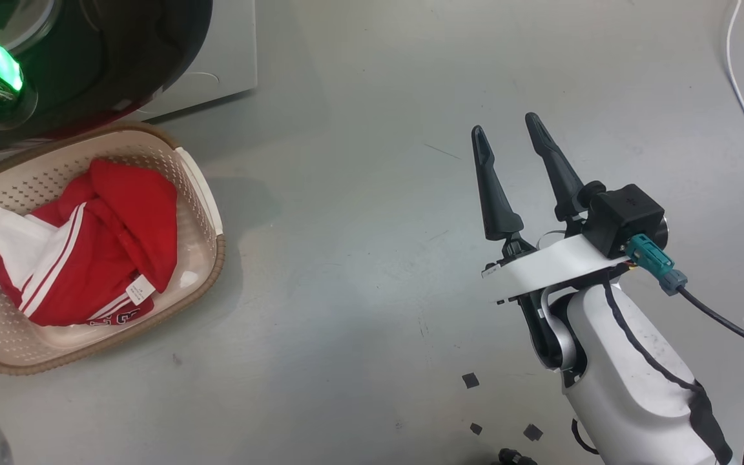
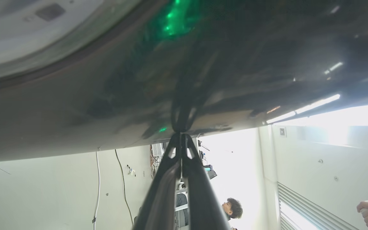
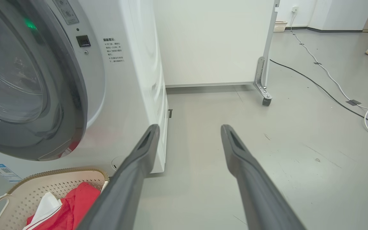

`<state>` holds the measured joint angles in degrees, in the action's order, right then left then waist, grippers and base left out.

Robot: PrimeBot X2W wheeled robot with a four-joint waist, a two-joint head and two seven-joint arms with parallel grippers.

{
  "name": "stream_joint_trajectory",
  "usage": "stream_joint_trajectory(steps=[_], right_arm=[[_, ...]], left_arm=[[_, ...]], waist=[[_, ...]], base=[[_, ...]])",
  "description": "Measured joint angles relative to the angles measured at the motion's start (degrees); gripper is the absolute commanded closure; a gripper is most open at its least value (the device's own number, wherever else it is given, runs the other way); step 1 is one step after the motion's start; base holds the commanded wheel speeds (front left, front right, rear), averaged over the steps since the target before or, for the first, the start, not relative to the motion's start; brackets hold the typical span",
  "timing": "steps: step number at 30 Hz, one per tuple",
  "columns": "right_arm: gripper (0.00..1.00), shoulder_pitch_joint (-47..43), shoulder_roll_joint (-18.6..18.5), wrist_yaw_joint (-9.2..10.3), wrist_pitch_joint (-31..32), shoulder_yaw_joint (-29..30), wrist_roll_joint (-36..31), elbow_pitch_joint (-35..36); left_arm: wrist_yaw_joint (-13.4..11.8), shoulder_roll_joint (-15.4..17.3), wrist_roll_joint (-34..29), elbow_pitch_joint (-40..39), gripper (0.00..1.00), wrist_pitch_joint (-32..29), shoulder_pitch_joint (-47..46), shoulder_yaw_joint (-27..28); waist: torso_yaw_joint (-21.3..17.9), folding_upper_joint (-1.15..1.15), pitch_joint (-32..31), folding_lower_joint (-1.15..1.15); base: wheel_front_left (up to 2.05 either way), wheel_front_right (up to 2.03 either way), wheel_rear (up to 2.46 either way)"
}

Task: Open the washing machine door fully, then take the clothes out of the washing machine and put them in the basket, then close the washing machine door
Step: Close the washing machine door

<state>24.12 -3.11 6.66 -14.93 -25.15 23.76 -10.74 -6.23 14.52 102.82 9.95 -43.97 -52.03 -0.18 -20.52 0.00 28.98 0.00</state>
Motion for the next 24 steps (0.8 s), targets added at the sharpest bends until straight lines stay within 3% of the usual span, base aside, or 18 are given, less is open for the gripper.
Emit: stream_joint_trajectory(steps=[16, 17, 20, 21, 23, 24], right_arm=[[0.00, 0.0, 0.0, 0.07, 0.0, 3.3, -2.9, -1.4], [0.00, 0.0, 0.0, 0.07, 0.0, 3.5, -3.0, -1.5], [0.00, -0.1, -0.1, 0.08, 0.0, 4.2, -3.7, -1.9], [0.00, -0.2, 0.0, 0.08, 0.0, 4.5, -3.9, -2.1], [0.00, -0.3, 0.0, 0.08, 0.0, 5.0, -4.4, -2.4], [0.00, -0.4, -0.1, 0.08, 0.0, 5.2, -4.8, -2.5]], left_arm=[[6.6, -3.2, 3.6, 1.8, 1.00, -1.9, 1.3, 0.8], [7.0, -3.5, 3.9, 1.7, 0.95, -2.1, 2.0, 0.8], [8.9, -4.1, 4.1, 1.7, 0.65, -2.4, 5.3, 1.5], [9.5, -4.3, 4.3, 1.8, 0.53, -2.4, 6.5, 2.0], [10.7, -4.4, 4.7, 1.8, 0.07, -2.4, 8.7, 2.5], [11.2, -4.4, 4.7, 1.8, 0.00, -2.4, 9.9, 2.8]], waist=[[4.8, 0.00, -2.0, 0.00], [5.3, 0.00, -2.1, 0.00], [6.8, 0.00, -2.5, 0.00], [7.3, 0.00, -2.7, 0.00], [8.4, 0.00, -3.0, 0.00], [8.9, 0.00, -3.2, 0.00]], base=[[0.00, 0.00, 0.00], [0.00, 0.00, 0.00], [0.00, 0.00, 0.00], [0.00, 0.00, 0.00], [0.00, 0.00, 0.00], [0.00, 0.00, 0.00]])
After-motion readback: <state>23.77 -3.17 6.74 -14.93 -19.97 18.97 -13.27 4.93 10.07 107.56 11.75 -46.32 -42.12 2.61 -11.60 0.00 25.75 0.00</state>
